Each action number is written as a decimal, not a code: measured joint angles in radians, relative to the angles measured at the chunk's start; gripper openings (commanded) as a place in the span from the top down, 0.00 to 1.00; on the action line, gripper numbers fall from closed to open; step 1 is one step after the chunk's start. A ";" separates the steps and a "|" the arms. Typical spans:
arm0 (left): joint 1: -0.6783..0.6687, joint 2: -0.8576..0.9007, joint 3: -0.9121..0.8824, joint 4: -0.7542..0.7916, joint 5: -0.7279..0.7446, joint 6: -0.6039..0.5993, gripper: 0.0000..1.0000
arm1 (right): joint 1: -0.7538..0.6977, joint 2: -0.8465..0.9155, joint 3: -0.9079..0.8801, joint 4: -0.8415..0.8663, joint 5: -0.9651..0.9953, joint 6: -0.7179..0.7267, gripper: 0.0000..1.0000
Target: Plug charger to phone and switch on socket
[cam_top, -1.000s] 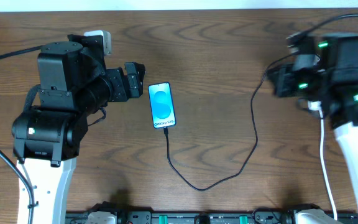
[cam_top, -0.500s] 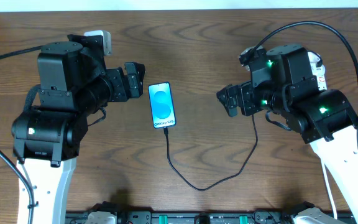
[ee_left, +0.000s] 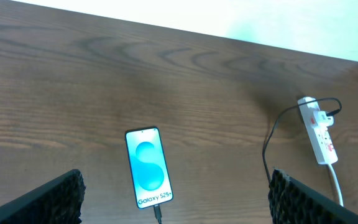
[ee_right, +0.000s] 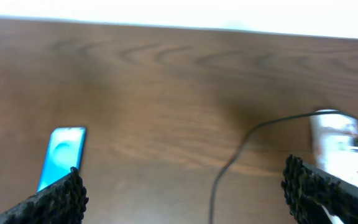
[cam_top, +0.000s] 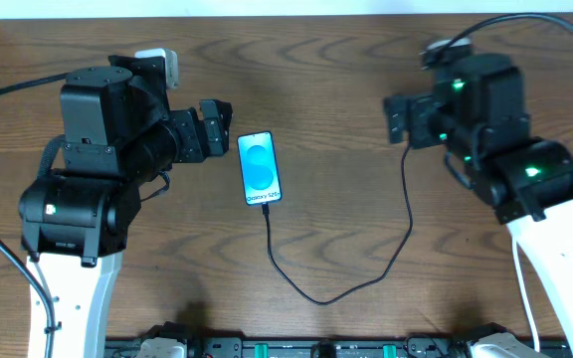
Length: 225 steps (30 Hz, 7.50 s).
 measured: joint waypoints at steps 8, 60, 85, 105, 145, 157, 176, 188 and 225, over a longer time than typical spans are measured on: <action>0.000 0.000 0.000 0.000 0.000 0.000 0.06 | -0.151 -0.228 -0.300 0.309 -0.075 -0.024 0.01; 0.000 0.000 0.000 0.000 0.000 0.000 0.06 | -0.217 -1.284 -1.382 0.677 -0.079 -0.069 0.01; 0.000 -0.001 0.000 0.000 0.000 0.000 0.06 | -0.217 -1.284 -1.382 0.677 -0.079 -0.069 0.01; 0.045 -0.353 -0.475 0.385 -0.098 0.013 0.06 | -0.217 -1.286 -1.382 0.677 -0.079 -0.069 0.01; 0.158 -1.170 -1.488 1.011 -0.102 0.181 0.06 | -0.217 -1.286 -1.382 0.677 -0.079 -0.069 0.01; 0.158 -1.183 -1.513 1.019 -0.102 0.202 0.06 | -0.217 -1.286 -1.382 0.677 -0.079 -0.069 0.01; 0.158 -1.186 -1.512 0.906 -0.128 0.215 0.06 | -0.217 -1.286 -1.382 0.677 -0.079 -0.069 0.01; 0.158 -1.186 -1.512 0.906 -0.127 0.215 0.06 | -0.217 -1.286 -1.382 0.677 -0.079 -0.069 0.01; 0.158 -1.186 -1.512 0.905 -0.127 0.215 0.06 | -0.217 -1.286 -1.382 0.677 -0.079 -0.069 0.01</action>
